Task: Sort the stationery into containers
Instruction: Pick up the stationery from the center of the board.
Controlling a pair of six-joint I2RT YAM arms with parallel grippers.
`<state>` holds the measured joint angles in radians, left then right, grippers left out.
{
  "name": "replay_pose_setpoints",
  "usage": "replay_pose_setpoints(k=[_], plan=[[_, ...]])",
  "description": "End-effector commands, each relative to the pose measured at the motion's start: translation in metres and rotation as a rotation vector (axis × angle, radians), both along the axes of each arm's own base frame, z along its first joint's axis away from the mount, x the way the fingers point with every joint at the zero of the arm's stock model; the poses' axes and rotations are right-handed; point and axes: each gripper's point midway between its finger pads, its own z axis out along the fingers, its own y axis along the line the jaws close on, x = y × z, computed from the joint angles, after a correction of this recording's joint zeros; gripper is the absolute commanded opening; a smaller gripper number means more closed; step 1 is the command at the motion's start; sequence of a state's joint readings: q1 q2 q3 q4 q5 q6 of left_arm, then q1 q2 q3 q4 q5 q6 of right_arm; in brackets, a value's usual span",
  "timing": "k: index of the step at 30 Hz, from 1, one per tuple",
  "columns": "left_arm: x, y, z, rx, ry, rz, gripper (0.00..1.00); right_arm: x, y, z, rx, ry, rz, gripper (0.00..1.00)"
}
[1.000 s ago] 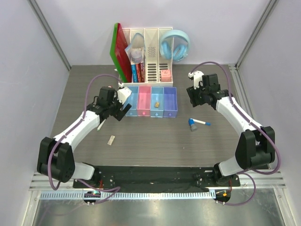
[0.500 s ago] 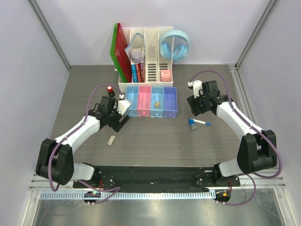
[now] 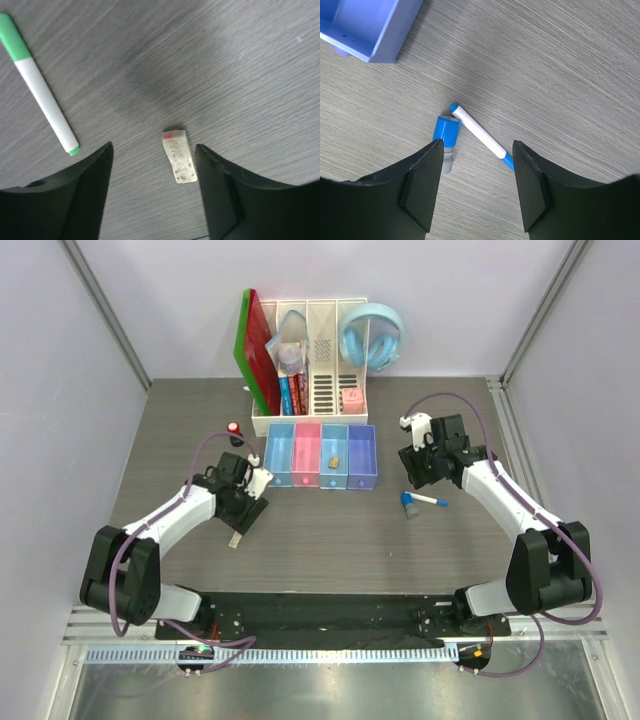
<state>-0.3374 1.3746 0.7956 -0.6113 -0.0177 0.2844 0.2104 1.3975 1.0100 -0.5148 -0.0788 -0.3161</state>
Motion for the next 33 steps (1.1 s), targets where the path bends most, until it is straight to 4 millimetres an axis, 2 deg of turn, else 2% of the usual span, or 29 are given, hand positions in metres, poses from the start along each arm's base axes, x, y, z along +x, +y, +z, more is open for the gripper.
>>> replay_pose_setpoints(k=[1, 3, 6, 10, 13, 14, 16, 17, 19, 23, 26, 30, 32, 33], plan=[[-0.016, 0.006, -0.011, 0.031, 0.103, 0.009, 0.62, 0.005, -0.011, 0.010, -0.065, -0.066, 0.004, 0.63], [-0.017, 0.007, -0.015, 0.045, 0.125, 0.011, 0.57, 0.002, -0.022, 0.003, -0.139, -0.059, 0.007, 0.63], [-0.022, 0.010, -0.025, 0.067, 0.175, 0.004, 0.57, -0.003, -0.032, -0.003, -0.191, -0.045, 0.013, 0.63], [-0.026, 0.009, -0.035, 0.068, 0.210, -0.009, 0.54, -0.005, -0.039, 0.000, -0.208, -0.047, 0.011, 0.64], [-0.028, 0.009, -0.041, 0.071, 0.226, -0.013, 0.45, -0.008, -0.047, 0.000, -0.235, -0.036, 0.012, 0.64], [-0.030, 0.010, -0.043, 0.075, 0.236, -0.016, 0.35, -0.009, -0.050, -0.001, -0.245, -0.034, 0.012, 0.64], [-0.029, 0.010, -0.045, 0.077, 0.240, -0.017, 0.22, -0.013, -0.059, -0.005, -0.271, -0.014, 0.022, 0.64], [-0.031, 0.010, -0.047, 0.080, 0.250, -0.019, 0.10, -0.014, -0.061, -0.007, -0.278, -0.007, 0.029, 0.64], [-0.032, 0.006, -0.047, 0.056, 0.261, -0.025, 0.00, -0.022, -0.069, -0.017, -0.299, 0.027, 0.042, 0.64], [-0.033, 0.005, -0.044, 0.051, 0.260, -0.030, 0.00, -0.031, -0.081, -0.035, -0.343, 0.091, 0.108, 0.64], [-0.030, 0.003, -0.032, 0.038, 0.240, -0.033, 0.00, -0.036, -0.083, -0.048, -0.328, 0.133, 0.158, 0.64], [-0.018, -0.011, 0.003, -0.031, 0.183, -0.037, 0.00, -0.041, -0.073, -0.058, -0.294, 0.162, 0.255, 0.64], [-0.018, -0.015, 0.021, -0.060, 0.172, -0.038, 0.00, -0.043, -0.067, -0.062, -0.270, 0.173, 0.290, 0.64], [-0.010, -0.021, 0.034, -0.090, 0.142, -0.036, 0.00, -0.045, -0.065, -0.064, -0.264, 0.180, 0.308, 0.64]])
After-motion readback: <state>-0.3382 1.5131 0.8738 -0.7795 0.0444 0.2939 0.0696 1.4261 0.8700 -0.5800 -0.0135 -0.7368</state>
